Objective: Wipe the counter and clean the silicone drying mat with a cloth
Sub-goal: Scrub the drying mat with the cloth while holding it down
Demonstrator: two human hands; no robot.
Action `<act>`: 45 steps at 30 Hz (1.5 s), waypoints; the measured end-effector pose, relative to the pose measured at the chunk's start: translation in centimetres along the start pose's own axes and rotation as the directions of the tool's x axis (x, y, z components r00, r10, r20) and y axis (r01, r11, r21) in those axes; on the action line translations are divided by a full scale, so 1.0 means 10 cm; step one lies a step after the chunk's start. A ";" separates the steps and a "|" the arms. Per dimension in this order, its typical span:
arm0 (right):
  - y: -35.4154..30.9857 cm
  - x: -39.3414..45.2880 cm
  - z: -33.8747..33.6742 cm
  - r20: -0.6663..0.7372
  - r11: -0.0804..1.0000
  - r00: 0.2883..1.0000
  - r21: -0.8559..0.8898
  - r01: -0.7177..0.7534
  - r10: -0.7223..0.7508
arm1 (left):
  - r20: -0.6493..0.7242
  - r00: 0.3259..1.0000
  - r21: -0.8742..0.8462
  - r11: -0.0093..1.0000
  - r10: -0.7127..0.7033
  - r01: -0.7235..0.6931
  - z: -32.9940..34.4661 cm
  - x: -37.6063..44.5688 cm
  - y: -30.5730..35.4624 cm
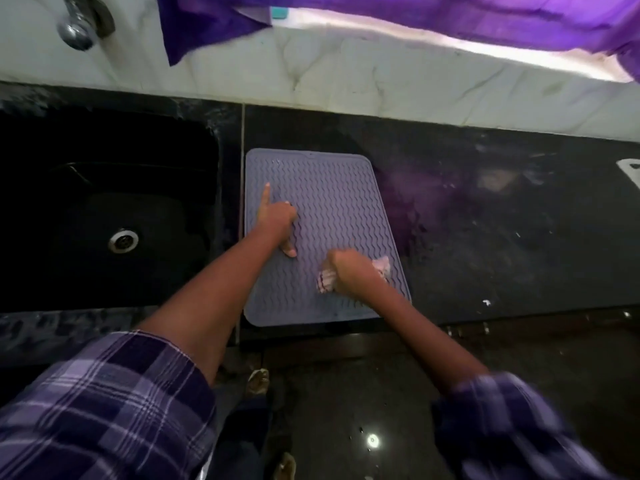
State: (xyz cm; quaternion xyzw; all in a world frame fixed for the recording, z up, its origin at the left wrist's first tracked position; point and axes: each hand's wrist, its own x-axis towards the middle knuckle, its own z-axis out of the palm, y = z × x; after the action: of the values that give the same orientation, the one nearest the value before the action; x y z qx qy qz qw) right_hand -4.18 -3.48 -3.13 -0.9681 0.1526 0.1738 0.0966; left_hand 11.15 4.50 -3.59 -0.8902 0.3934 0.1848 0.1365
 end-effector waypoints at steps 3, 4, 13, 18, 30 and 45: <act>0.04 -0.26 -0.04 0.232 0.997 0.971 -0.044 0.063 -0.051 | 0.011 1.000 -0.025 1.000 -0.014 0.015 0.02 -0.04 0.01; 0.03 -0.20 -0.14 0.265 0.997 0.962 -0.032 0.072 -0.061 | 0.009 1.000 -0.026 0.999 -0.019 0.019 0.02 -0.06 0.01; -0.03 0.16 0.14 -0.201 0.998 0.979 -0.050 0.025 -0.035 | 0.005 0.997 0.014 0.997 -0.072 0.072 0.06 0.01 0.04; 0.05 -0.46 0.24 0.035 0.992 0.992 -0.010 0.122 -0.121 | -0.017 0.996 0.081 0.993 -0.087 0.088 0.06 -0.03 0.07; -0.11 -0.46 0.34 -0.155 0.997 0.988 0.067 0.031 -0.020 | -0.099 0.981 0.040 0.985 -0.165 0.169 0.17 -0.08 0.08; -0.03 -0.77 0.34 0.016 0.930 0.953 -0.212 0.300 -0.304 | -0.121 0.978 -0.026 0.986 -0.169 0.167 0.21 -0.25 0.05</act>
State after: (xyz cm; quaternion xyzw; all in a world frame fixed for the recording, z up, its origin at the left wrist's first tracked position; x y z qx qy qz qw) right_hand -11.98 -0.41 -3.38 -0.9862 -0.0165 0.1639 0.0172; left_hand 8.72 6.60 -4.47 -0.9310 0.3229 0.1206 0.1201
